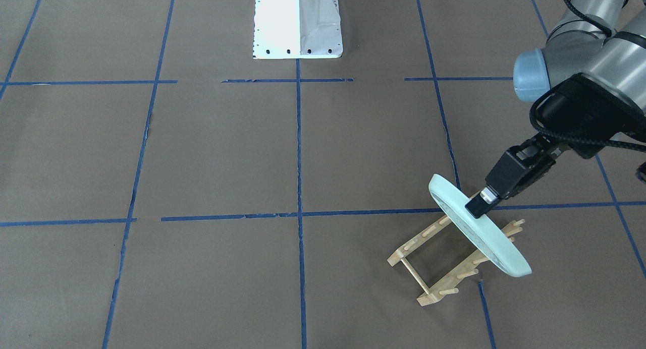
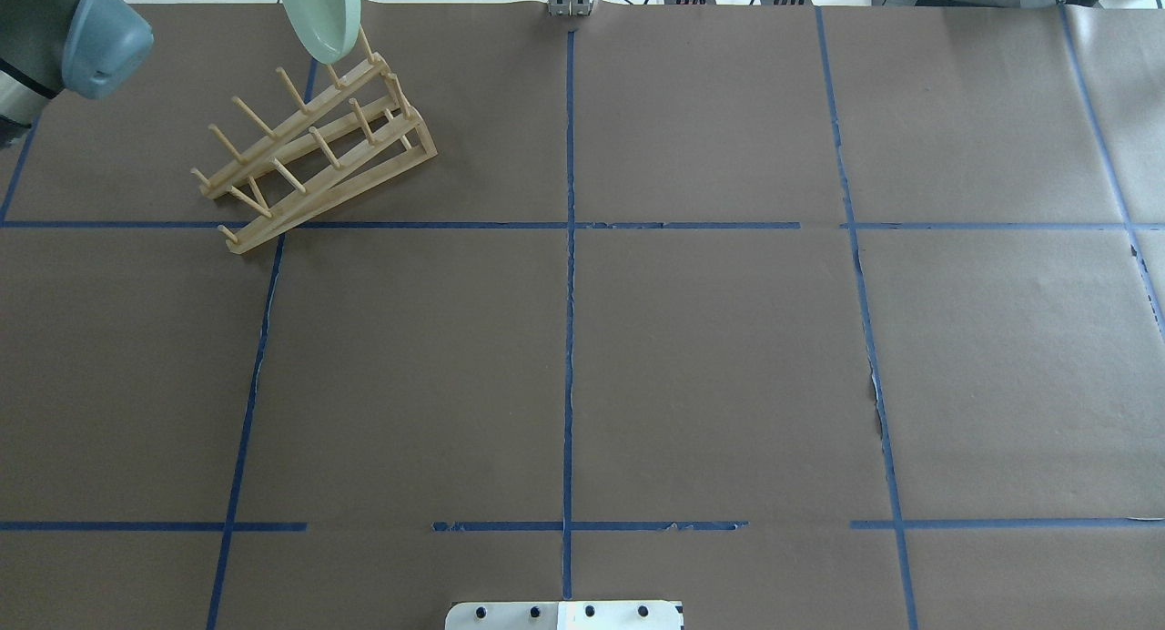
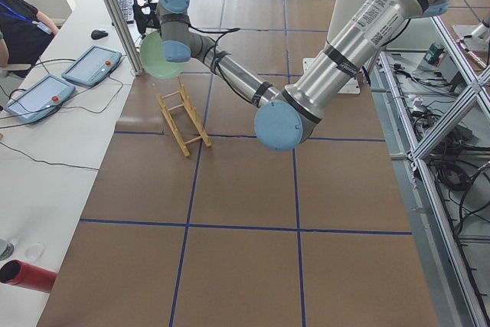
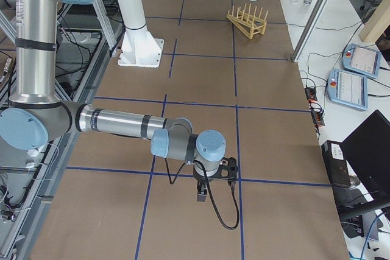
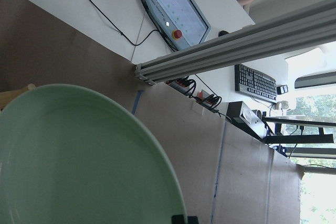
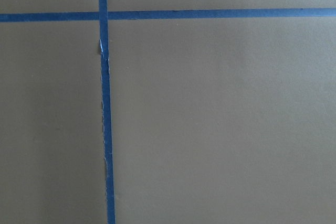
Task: Place plate on rack
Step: 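Lower the upright plate into the wooden rack slots with the left gripper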
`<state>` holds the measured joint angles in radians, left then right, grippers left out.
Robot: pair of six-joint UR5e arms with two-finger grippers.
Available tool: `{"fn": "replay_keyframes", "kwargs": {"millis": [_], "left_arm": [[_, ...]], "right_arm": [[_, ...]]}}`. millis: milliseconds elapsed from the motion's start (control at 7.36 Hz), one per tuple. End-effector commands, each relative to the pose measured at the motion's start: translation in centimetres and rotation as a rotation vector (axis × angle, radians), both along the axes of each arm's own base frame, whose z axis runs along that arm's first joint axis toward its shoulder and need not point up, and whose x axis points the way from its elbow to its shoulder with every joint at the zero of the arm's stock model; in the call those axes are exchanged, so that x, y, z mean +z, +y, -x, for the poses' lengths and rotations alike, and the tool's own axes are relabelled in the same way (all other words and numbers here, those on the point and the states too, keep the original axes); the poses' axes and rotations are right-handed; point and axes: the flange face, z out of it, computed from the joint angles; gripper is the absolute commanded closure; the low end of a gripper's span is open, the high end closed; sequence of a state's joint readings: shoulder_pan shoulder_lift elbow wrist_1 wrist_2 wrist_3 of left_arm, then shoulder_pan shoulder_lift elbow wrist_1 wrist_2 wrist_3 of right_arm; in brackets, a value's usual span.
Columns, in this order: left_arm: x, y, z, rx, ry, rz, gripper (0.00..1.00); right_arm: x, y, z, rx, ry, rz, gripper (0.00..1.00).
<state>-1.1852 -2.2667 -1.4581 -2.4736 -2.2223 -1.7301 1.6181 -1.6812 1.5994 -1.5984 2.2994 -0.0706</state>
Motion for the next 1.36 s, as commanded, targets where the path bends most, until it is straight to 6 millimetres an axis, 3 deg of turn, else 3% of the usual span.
{"fn": "replay_keyframes", "kwargs": {"millis": [0,272,408,544,816,1223], "left_arm": [[0.3,-0.6,1.2,-0.167,0.081,-0.023,1.0],[1.7,0.6,1.5,-0.215,0.14,-0.093,1.0],[3.9,2.3,0.6,-0.191,0.174,-0.154,1.0],[5.5,2.8,-1.3,-0.209,0.186,-0.163,1.0],[7.4,2.7,-3.4,-0.232,0.209,-0.181,1.0],[8.9,2.5,-4.6,-0.224,0.2,-0.164,1.0]], "right_arm": [[0.0,0.0,0.0,0.0,0.0,0.001,0.0],[0.1,0.0,0.1,-0.001,0.0,0.001,0.0],[0.1,0.0,0.0,0.0,0.0,0.001,0.0],[0.1,0.0,0.1,-0.001,0.0,0.001,0.0],[0.0,0.0,0.1,-0.001,0.0,0.0,0.0],[0.0,0.0,0.0,0.0,0.0,0.0,0.0]]}}
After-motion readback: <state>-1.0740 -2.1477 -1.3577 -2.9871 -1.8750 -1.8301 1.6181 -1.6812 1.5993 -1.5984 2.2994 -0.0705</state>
